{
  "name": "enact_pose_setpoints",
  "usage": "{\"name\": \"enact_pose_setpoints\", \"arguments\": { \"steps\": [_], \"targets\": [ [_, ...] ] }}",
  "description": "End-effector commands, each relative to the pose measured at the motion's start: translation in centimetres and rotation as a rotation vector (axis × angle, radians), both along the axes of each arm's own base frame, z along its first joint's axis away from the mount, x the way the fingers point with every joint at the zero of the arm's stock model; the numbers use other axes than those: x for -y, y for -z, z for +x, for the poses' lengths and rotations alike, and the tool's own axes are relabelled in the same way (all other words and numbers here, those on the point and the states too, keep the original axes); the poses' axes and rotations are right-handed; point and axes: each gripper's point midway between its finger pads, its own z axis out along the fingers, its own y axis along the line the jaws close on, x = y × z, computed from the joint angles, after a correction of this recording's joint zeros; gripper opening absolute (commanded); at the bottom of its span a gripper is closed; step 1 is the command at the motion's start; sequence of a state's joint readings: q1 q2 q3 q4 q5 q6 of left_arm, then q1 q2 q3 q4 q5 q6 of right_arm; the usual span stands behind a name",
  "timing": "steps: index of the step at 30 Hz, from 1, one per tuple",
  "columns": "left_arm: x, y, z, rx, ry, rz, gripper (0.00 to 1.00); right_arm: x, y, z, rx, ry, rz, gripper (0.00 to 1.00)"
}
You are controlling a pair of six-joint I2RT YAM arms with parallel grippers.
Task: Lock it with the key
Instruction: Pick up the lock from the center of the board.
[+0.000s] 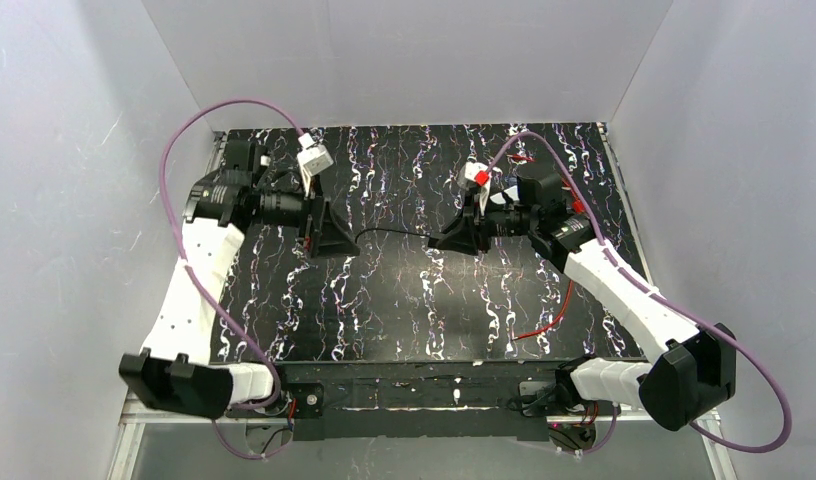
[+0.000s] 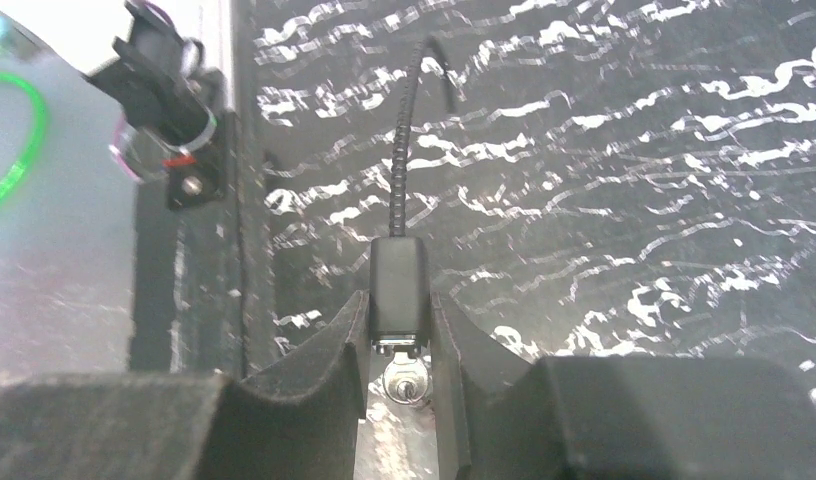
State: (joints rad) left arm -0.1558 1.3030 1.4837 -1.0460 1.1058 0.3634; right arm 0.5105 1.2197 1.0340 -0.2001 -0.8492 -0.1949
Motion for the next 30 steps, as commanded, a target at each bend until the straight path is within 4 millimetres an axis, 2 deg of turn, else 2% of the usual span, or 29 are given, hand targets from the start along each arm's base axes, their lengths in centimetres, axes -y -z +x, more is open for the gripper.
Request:
{"name": "enact_pose_setpoints", "arguments": {
  "steps": [1, 6, 12, 14, 19, 22, 26, 28, 30],
  "targets": [
    [0.1, 0.0, -0.1, 0.112, -0.019, -0.033, 0.98, -1.1, -7.0, -2.0, -0.001, -0.099, 0.196, 0.01],
    [-0.1, 0.3, -0.3, 0.231, 0.002, -0.026, 0.98, -1.3, -9.1, -2.7, -0.041, -0.137, 0.258, 0.01],
    [-0.3, 0.5, -0.7, 0.358, -0.004, -0.025, 0.97, -1.2, -10.1, -3.6, -0.054, -0.188, 0.275, 0.01],
    [-0.2, 0.7, -0.9, 0.341, 0.001, -0.031, 0.87, -1.2, -10.4, -3.8, -0.059, -0.194, 0.284, 0.01],
    [0.4, 0.8, -1.2, 0.288, 0.013, -0.046, 0.53, -1.3, -10.9, -4.0, -0.074, -0.21, 0.311, 0.01],
    [0.8, 0.2, -1.4, 0.284, 0.011, -0.056, 0.29, -1.4, -10.6, -4.0, -0.082, -0.214, 0.311, 0.01],
    [1.0, -1.1, -1.1, 0.291, -0.02, -0.072, 0.04, -1.3, -9.5, -4.1, -0.096, -0.222, 0.296, 0.01],
    [1.1, -1.8, -1.0, 0.287, -0.029, -0.081, 0.0, -1.3, -8.7, -4.2, -0.094, -0.226, 0.277, 0.05],
    [1.2, -2.3, -0.9, 0.283, -0.031, -0.088, 0.0, -1.2, -7.5, -4.3, -0.084, -0.228, 0.236, 0.15]
  ]
}}
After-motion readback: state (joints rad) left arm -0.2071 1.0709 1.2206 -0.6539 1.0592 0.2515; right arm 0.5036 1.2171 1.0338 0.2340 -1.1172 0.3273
